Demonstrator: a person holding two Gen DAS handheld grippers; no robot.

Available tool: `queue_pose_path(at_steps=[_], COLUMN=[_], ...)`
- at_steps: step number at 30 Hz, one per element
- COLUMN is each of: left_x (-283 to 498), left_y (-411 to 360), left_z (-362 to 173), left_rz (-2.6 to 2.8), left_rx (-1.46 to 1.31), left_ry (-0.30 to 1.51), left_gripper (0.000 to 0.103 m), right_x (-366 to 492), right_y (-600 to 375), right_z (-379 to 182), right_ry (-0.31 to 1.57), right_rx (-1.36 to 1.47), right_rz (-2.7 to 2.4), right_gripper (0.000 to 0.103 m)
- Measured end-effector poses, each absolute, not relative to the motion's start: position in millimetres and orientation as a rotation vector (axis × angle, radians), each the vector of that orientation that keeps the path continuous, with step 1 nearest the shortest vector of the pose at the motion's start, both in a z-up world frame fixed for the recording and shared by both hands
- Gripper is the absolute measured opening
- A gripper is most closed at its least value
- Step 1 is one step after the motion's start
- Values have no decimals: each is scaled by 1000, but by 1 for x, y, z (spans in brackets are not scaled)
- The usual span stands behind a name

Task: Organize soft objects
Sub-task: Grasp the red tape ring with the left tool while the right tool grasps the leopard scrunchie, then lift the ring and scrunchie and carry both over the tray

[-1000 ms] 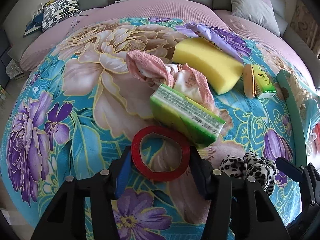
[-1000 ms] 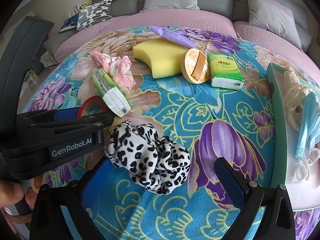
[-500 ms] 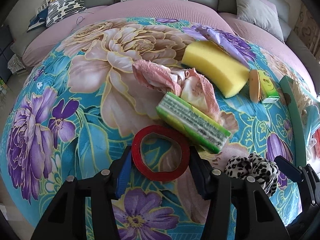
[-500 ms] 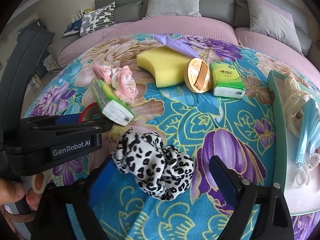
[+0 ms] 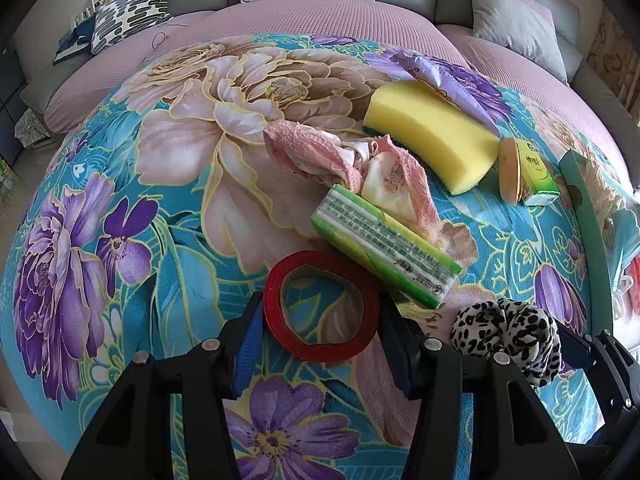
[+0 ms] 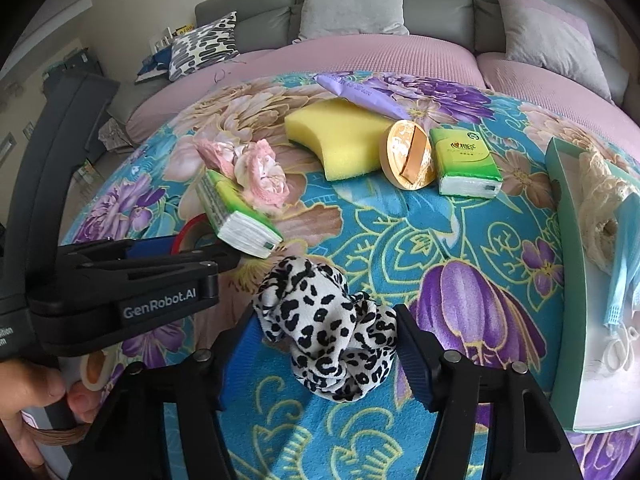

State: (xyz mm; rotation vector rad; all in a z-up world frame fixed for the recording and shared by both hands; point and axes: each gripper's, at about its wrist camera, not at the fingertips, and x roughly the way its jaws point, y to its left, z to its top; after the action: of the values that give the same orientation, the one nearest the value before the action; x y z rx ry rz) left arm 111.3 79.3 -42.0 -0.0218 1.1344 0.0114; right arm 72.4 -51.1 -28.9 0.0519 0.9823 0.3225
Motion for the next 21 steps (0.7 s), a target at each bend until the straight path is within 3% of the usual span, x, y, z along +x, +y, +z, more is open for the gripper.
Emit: queue_pose_path(at_steps=[10, 21], left_x=[110, 107], left_y=[83, 93], left_z=[-40, -28], left_rz=[25, 63], left_rx=[-30, -46], left_ry=[1127, 1085], left_gripper=[56, 56], right_x=[70, 64], right_y=[-54, -62], right_z=[-21, 0], right_ry=[960, 873], right_rx=[93, 135], right_rz=[355, 376], right_gripper=[48, 46])
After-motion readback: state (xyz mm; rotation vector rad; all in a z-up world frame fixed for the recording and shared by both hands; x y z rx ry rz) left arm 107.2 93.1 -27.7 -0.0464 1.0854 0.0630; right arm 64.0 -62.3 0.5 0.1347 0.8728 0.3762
